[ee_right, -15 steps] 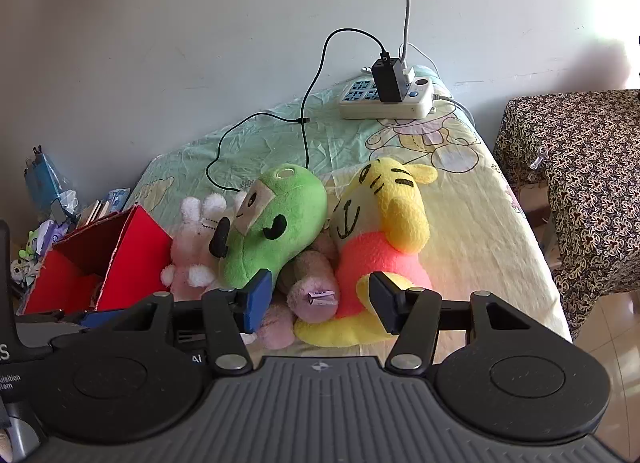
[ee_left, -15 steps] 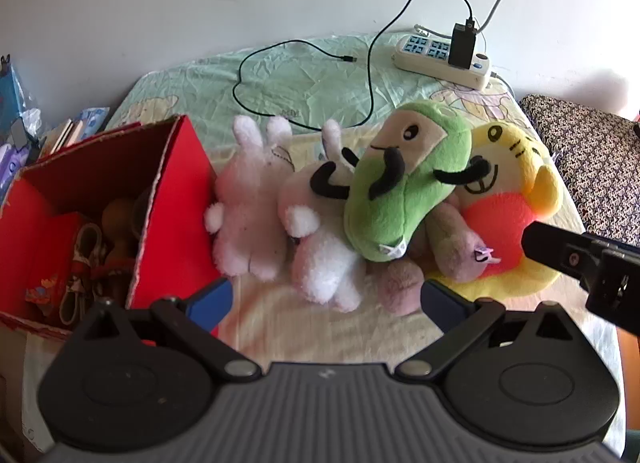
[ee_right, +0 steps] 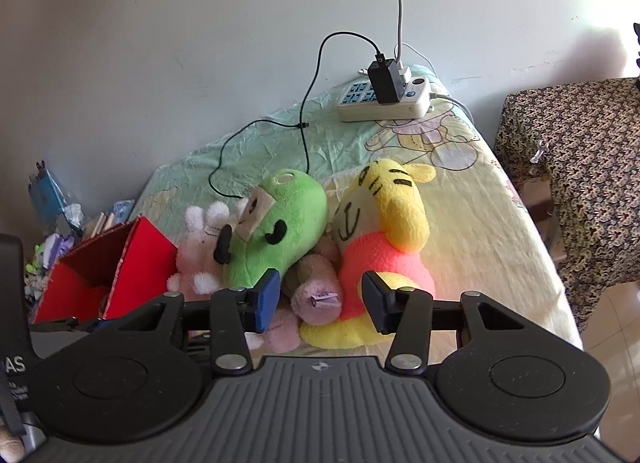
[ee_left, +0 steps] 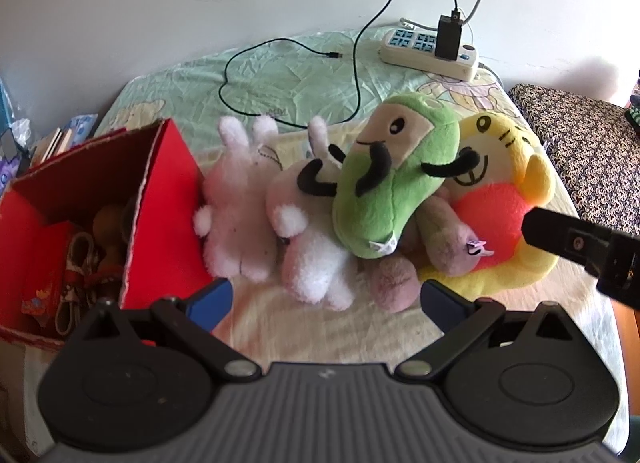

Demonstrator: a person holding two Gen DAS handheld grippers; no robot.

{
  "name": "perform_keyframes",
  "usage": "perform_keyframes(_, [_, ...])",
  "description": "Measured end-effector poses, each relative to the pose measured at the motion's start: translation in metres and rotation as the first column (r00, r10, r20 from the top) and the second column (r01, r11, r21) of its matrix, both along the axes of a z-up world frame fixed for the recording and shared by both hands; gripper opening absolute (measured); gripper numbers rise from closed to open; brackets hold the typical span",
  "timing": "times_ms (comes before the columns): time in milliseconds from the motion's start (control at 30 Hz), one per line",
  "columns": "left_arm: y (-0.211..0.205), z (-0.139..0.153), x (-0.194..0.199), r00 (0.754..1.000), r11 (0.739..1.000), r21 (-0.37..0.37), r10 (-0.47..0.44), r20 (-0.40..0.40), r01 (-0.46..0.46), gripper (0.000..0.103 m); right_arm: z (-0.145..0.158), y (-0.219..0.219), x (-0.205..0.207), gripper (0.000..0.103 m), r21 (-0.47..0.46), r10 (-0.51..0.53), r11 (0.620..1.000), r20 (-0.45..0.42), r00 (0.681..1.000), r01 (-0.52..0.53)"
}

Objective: Organize objects
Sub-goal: 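Move the right gripper onto the green plush and close on it, then lift the green plush with the right gripper toward the red box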

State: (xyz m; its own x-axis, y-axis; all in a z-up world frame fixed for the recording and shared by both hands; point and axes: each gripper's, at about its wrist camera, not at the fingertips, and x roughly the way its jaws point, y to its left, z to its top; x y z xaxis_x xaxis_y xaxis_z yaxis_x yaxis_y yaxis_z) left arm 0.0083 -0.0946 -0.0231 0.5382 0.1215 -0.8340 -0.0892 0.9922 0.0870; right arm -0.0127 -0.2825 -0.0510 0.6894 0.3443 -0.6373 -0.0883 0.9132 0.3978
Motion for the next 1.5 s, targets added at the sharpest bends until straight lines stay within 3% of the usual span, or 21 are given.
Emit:
perform_keyframes(200, [0.003, 0.008, 0.005, 0.996, 0.997, 0.015, -0.079, 0.05, 0.078, 0.1, 0.0, 0.002, 0.007, 0.049, 0.064, 0.016, 0.998, 0.002, 1.0, -0.016])
perform_keyframes(467, [0.016, 0.008, 0.02, 0.971, 0.969, -0.111, -0.206, 0.119, 0.219, 0.098, 0.005, 0.008, 0.031, 0.049, 0.175, 0.048, 0.983, 0.001, 0.999, -0.047])
perform_keyframes(567, [0.014, 0.004, 0.03, 0.964, 0.954, -0.161, -0.234, 0.127, 0.253, 0.094, -0.002, 0.009, 0.043, 0.052, 0.235, 0.051, 0.971, -0.043, 0.998, -0.039])
perform_keyframes(767, [0.006, -0.009, 0.047, 0.952, 0.937, -0.173, -0.287, 0.108, 0.302, 0.076, -0.017, 0.011, 0.066, 0.06, 0.28, 0.039, 0.96, -0.12, 0.992, -0.004])
perform_keyframes(900, [0.011, -0.016, 0.059, 0.951, 0.928, -0.206, -0.296, 0.095, 0.309, 0.073, -0.024, 0.015, 0.077, 0.06, 0.283, 0.047, 0.959, -0.147, 0.988, -0.004])
perform_keyframes(1167, [0.012, -0.026, 0.073, 0.95, 0.931, -0.188, -0.299, 0.094, 0.312, 0.069, -0.044, 0.021, 0.097, 0.058, 0.306, 0.053, 0.952, -0.212, 0.976, 0.015])
perform_keyframes(1367, [0.009, -0.026, 0.073, 0.953, 0.946, -0.131, -0.287, 0.096, 0.298, 0.056, -0.044, 0.02, 0.097, 0.048, 0.342, 0.078, 0.94, -0.194, 0.978, -0.008])
perform_keyframes(1500, [0.012, -0.021, 0.066, 0.956, 0.948, -0.137, -0.274, 0.103, 0.287, 0.049, -0.042, 0.017, 0.094, 0.045, 0.351, 0.096, 0.936, -0.169, 0.981, -0.031])
